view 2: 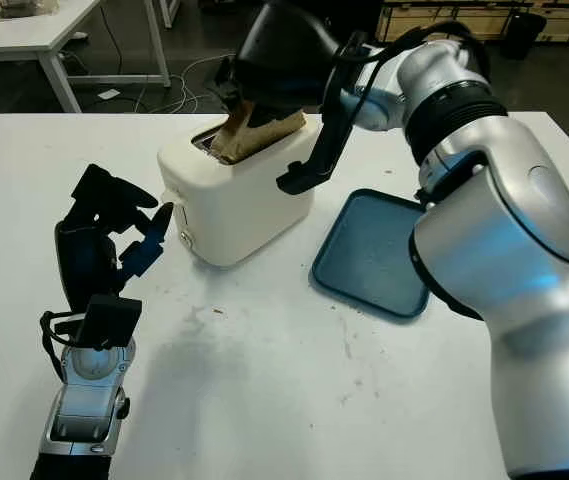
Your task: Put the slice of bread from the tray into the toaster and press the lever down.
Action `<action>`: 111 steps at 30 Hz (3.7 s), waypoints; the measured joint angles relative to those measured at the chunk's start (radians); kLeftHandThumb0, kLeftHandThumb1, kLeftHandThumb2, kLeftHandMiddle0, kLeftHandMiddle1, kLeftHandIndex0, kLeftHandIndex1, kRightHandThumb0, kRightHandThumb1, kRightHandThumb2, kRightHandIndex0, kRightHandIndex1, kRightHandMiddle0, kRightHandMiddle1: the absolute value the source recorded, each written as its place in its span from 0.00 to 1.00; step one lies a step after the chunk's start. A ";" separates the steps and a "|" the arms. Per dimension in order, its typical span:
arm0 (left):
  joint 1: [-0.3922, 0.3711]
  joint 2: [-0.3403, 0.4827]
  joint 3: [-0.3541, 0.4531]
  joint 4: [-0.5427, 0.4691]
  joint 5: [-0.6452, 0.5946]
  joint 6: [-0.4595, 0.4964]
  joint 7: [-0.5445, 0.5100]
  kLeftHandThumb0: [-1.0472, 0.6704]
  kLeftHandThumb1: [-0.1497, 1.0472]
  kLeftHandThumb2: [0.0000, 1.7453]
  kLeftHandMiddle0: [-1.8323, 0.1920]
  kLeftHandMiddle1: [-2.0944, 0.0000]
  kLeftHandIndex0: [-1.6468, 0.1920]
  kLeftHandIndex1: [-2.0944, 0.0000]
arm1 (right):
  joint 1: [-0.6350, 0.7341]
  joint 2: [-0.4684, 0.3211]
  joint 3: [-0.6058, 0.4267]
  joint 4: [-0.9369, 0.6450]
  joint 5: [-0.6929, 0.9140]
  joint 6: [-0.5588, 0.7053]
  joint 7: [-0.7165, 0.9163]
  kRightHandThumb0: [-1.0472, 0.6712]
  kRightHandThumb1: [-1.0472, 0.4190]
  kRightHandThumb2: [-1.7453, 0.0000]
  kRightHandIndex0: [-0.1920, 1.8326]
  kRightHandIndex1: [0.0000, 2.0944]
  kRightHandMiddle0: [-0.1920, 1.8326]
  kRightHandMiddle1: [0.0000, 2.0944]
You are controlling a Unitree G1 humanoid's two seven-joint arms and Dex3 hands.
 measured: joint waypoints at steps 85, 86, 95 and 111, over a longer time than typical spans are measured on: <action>-0.010 0.025 0.002 0.052 -0.024 -0.016 -0.017 0.49 0.83 0.19 0.46 0.17 0.63 0.25 | 1.557 0.295 -0.841 -1.330 0.976 0.478 0.542 0.37 0.09 0.82 0.46 0.78 0.44 0.53; -0.010 0.025 0.002 0.052 -0.024 -0.016 -0.017 0.49 0.83 0.19 0.46 0.17 0.63 0.25 | 1.568 0.305 -0.840 -1.347 0.974 0.493 0.536 0.38 0.09 0.82 0.45 0.81 0.42 0.57; -0.011 0.026 0.002 0.081 -0.021 -0.016 -0.016 0.47 0.85 0.16 0.46 0.17 0.64 0.25 | 1.578 0.373 -0.864 -1.367 0.983 0.512 0.485 0.37 0.09 0.79 0.44 0.83 0.35 0.71; -0.053 0.171 0.044 0.057 0.177 0.188 0.005 0.52 0.89 0.01 0.51 0.18 0.46 0.61 | 1.370 0.373 -0.920 -1.035 0.993 0.295 0.452 0.35 0.09 0.74 0.46 0.83 0.39 0.68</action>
